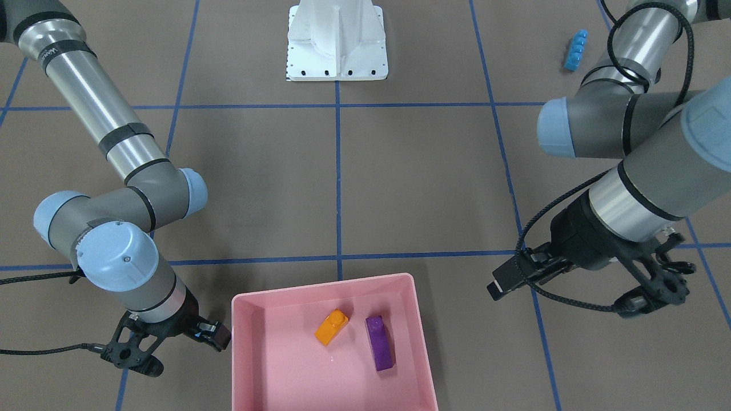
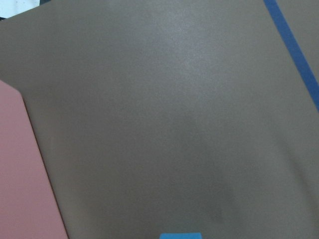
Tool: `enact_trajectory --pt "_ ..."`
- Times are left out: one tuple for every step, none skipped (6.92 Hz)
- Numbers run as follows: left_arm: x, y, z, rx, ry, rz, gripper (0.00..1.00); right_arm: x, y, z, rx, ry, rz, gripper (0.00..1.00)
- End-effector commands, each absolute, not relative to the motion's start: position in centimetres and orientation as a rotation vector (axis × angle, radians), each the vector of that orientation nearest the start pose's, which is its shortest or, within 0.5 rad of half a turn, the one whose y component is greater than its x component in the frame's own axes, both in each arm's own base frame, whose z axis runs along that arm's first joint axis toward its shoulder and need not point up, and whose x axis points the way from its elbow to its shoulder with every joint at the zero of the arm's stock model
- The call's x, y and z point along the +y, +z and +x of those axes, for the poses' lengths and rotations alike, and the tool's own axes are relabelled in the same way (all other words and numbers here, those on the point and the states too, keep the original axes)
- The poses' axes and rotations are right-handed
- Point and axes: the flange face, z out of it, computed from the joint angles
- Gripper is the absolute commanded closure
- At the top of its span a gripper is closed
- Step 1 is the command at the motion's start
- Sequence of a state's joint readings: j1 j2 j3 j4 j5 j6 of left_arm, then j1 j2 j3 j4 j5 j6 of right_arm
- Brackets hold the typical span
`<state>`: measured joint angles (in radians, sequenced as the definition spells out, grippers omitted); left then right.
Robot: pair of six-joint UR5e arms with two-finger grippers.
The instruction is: Put all blocks into box
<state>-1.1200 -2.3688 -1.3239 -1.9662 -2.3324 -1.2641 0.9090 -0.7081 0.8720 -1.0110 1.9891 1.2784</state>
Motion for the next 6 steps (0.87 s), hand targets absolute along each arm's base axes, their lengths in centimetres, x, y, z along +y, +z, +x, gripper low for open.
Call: enact_trajectory --pt "-70.5 21.9 27.1 1.139 -0.36 0.056 0.0 -72.1 38.2 -45.1 -0.823 0.443 0.063 0.16" --pt "-70.5 22.0 27.2 1.136 -0.361 0.054 0.0 -72.1 38.1 -45.1 -0.829 0.463 0.046 0.68" --pt "-70.5 21.8 27.2 1.138 -0.359 0.054 0.0 -71.9 38.5 -45.1 -0.831 0.465 0.035 1.0" --pt "-70.5 21.8 27.1 1.138 -0.361 0.057 0.0 -71.8 38.5 -45.1 -0.841 0.457 0.014 1.0" --pt "-70.5 21.7 26.9 1.141 -0.361 0.06 0.0 -72.1 38.4 -44.4 -0.854 0.457 -0.001 1.0" --pt "-70.3 21.8 25.5 1.157 -0.357 0.055 0.0 -73.0 37.9 -42.2 -0.882 0.463 -0.026 1.0"
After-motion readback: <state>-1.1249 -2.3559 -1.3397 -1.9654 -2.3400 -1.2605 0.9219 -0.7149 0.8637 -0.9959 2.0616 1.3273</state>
